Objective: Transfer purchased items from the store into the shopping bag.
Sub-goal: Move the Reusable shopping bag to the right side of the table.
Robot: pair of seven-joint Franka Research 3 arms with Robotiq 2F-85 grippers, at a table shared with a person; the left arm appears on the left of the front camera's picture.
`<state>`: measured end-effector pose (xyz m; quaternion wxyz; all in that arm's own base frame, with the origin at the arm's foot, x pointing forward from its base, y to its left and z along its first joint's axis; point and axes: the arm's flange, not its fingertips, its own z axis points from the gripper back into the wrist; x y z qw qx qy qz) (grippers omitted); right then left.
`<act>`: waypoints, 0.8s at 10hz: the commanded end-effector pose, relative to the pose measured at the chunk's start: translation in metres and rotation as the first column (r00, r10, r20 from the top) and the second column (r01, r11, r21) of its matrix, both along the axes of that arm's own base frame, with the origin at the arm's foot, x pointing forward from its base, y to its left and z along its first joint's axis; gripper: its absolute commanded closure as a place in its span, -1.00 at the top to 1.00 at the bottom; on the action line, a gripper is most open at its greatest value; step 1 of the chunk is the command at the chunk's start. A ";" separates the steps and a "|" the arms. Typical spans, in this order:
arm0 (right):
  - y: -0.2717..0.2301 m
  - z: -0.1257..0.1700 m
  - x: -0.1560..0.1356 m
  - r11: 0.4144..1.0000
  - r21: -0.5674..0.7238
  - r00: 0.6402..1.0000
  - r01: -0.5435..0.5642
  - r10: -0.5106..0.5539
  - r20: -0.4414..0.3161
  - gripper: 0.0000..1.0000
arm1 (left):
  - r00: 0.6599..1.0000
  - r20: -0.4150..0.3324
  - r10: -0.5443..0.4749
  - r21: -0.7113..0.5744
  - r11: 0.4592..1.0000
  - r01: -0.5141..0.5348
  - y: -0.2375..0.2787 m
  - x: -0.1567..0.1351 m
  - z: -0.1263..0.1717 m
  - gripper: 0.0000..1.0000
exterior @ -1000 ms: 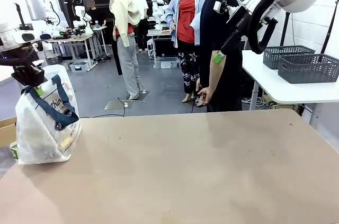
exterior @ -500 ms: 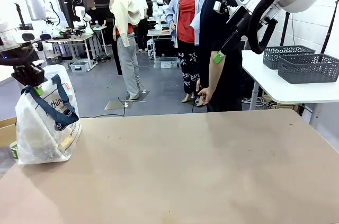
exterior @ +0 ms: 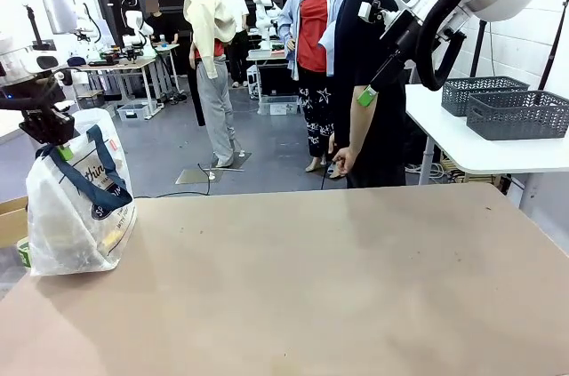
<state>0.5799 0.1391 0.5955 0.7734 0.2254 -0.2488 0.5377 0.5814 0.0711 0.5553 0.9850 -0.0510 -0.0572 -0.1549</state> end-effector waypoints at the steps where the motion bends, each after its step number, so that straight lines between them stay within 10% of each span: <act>1: 0.000 0.000 0.000 1.000 -0.005 1.000 -0.001 0.001 0.002 1.00 | 1.000 0.005 -0.005 0.003 1.000 0.005 0.000 0.000 0.003 -1.00; 3: 0.000 0.000 0.000 1.000 -0.005 1.000 -0.001 0.001 0.002 1.00 | 1.000 0.000 0.000 0.000 1.000 0.000 0.000 0.000 0.000 -0.90; 8: 0.000 0.000 0.000 1.000 -0.005 1.000 -0.001 0.001 0.002 1.00 | 1.000 -0.006 0.003 -0.019 1.000 -0.003 0.008 0.001 0.003 1.00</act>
